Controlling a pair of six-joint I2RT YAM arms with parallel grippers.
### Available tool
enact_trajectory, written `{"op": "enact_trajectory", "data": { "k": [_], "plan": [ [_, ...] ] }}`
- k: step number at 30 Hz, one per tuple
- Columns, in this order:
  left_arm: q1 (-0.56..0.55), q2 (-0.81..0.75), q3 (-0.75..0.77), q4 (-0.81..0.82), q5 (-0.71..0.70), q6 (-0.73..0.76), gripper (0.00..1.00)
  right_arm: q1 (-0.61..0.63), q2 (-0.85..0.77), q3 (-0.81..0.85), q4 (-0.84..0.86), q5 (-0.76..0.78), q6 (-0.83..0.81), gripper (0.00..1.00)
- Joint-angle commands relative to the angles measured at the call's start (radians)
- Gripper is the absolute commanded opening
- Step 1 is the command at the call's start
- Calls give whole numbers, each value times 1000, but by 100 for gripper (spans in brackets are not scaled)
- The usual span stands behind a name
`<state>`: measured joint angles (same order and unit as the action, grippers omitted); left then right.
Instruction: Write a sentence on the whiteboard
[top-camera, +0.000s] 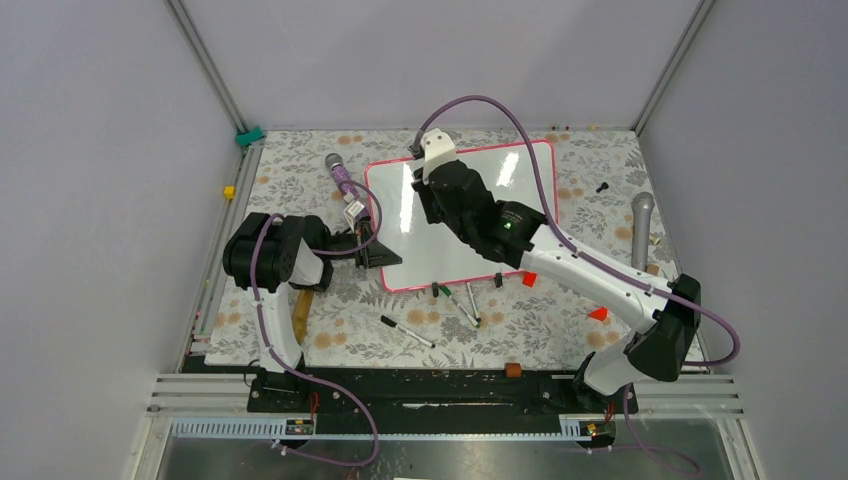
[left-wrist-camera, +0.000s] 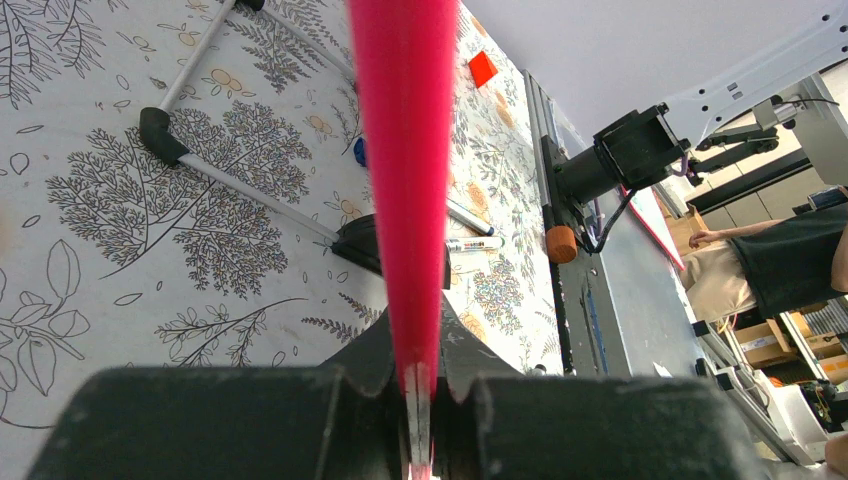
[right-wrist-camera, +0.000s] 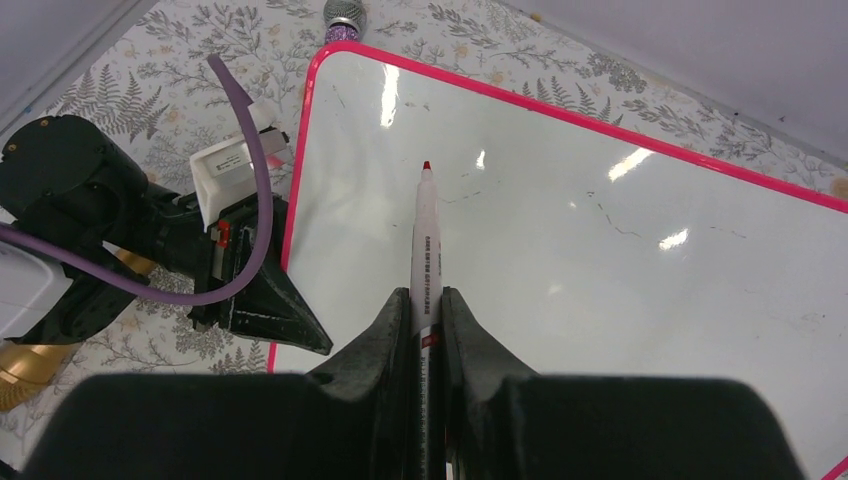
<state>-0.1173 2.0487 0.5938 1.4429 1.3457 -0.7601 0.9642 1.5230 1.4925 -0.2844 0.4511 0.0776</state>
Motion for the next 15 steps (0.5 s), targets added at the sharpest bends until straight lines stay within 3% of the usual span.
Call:
{"op": "enact_trajectory", "data": {
  "k": [1, 7, 11, 15],
  "plan": [
    [0, -11, -5, 26, 0, 18, 0, -22, -29, 10, 37, -13, -46, 0],
    [0, -10, -5, 26, 0, 19, 0, -50, -8, 45, -11, -42, -59, 0],
    [0, -10, -6, 27, -1, 19, 0, -67, 16, 56, -30, -158, -107, 0],
    [1, -12, -6, 27, -2, 19, 0, -67, 47, 91, -63, -123, -129, 0]
  ]
}}
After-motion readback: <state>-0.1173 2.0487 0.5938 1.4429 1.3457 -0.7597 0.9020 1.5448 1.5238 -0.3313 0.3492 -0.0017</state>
